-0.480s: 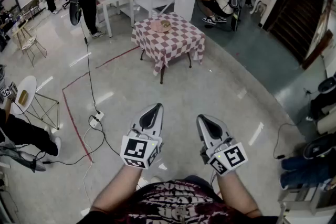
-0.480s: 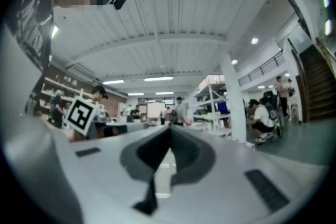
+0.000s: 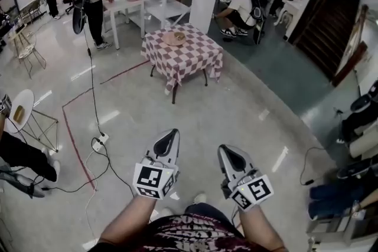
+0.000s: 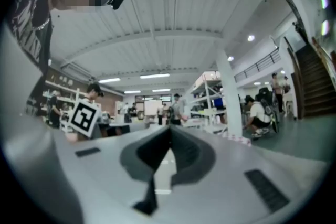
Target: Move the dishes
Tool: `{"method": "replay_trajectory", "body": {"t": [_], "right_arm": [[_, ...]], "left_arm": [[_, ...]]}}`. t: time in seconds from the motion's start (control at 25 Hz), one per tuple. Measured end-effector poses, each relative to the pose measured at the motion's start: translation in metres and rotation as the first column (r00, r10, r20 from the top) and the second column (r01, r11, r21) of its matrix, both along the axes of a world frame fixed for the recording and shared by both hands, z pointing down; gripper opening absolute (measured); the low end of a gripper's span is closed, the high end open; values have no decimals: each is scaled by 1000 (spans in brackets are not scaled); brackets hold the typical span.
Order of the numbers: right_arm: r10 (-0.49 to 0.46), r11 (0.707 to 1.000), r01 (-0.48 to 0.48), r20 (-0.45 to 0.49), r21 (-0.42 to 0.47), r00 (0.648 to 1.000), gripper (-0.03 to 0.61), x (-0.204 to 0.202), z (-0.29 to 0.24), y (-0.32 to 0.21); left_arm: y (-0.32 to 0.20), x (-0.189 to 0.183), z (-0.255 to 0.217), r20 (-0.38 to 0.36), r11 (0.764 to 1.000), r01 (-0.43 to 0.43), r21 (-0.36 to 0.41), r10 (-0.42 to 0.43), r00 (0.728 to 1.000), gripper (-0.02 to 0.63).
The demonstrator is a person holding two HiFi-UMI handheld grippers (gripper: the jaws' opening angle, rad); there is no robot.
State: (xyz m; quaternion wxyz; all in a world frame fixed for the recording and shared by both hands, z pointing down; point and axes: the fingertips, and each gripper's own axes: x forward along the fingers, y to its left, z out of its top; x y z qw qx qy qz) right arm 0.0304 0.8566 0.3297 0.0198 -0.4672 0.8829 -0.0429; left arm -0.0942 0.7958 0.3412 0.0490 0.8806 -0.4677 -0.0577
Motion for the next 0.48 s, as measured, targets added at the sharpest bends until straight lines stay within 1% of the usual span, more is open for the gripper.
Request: {"method": "replay_trajectory", "body": {"t": [0.16, 0.28, 0.36, 0.48], "right_arm": [[-7, 1000, 8, 33, -10, 999, 32, 13, 0, -8], [2, 1000, -2, 47, -9, 999, 34, 27, -1, -18], [21, 1000, -21, 48, 0, 999, 34, 42, -3, -27], [65, 998, -65, 41, 0, 997, 34, 72, -3, -46]], "left_arm": [[-3, 21, -7, 5, 1000, -14, 1, 14, 1000, 25], [-12, 35, -6, 8, 1000, -9, -9, 9, 1000, 25], [-21, 45, -7, 7, 1000, 4, -10, -4, 1000, 25], [-35, 61, -13, 10, 999, 33, 7, -33, 999, 25]]}}
